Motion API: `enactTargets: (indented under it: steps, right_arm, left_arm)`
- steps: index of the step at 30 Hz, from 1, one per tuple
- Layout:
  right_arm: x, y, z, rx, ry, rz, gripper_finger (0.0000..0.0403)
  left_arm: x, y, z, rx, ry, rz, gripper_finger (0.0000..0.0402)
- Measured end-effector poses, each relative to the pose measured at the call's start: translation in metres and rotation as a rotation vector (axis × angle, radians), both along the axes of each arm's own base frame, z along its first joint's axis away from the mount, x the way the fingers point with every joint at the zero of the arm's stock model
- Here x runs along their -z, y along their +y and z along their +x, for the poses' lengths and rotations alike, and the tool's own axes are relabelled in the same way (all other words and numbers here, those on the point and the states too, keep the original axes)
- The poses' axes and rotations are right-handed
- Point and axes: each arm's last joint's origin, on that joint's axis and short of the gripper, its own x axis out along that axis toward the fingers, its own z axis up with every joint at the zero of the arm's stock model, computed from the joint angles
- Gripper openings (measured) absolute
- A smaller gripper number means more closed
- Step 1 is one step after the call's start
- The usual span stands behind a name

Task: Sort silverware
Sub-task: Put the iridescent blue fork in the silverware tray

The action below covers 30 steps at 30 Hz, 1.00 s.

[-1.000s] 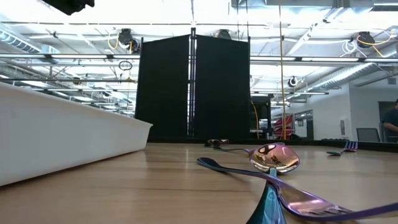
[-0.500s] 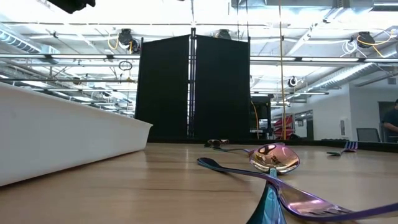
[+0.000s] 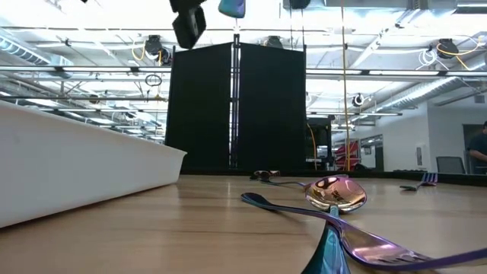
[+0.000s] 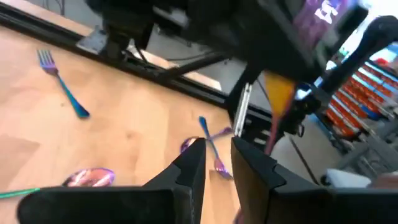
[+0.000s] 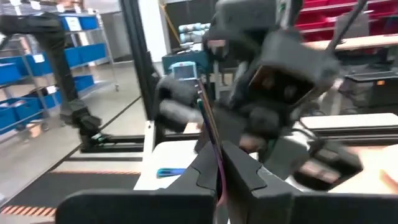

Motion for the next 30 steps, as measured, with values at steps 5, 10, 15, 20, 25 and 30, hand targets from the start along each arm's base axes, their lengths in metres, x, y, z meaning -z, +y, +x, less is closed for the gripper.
enactTargets:
  steps: [5, 10, 15, 20, 25, 30]
  right_arm:
    - [0.003, 0.001, 0.0, -0.006, 0.028, 0.004, 0.0]
    - [0.006, -0.001, 0.0, 0.037, 0.063, 0.019, 0.0]
    - [0.005, -0.003, 0.0, 0.074, 0.055, 0.017, 0.0]
    - [0.005, -0.007, 0.002, 0.089, 0.051, 0.019, 0.0]
    - [0.003, -0.014, 0.004, 0.111, 0.036, 0.029, 0.0]
    - [0.001, -0.022, 0.007, 0.134, 0.018, 0.037, 0.0]
  left_arm:
    - [0.006, -0.001, -0.001, 0.008, 0.046, 0.014, 0.0078]
    - [-0.005, 0.0, -0.007, 0.031, 0.01, 0.063, 0.0078]
    - [-0.006, -0.005, -0.009, 0.054, -0.001, 0.087, 0.0078]
    - [-0.005, -0.006, -0.009, 0.05, 0.0, 0.089, 0.0078]
    - [-0.006, -0.005, -0.009, 0.037, -0.002, 0.092, 0.0078]
    - [-0.002, -0.006, -0.007, 0.025, 0.003, 0.113, 0.0078]
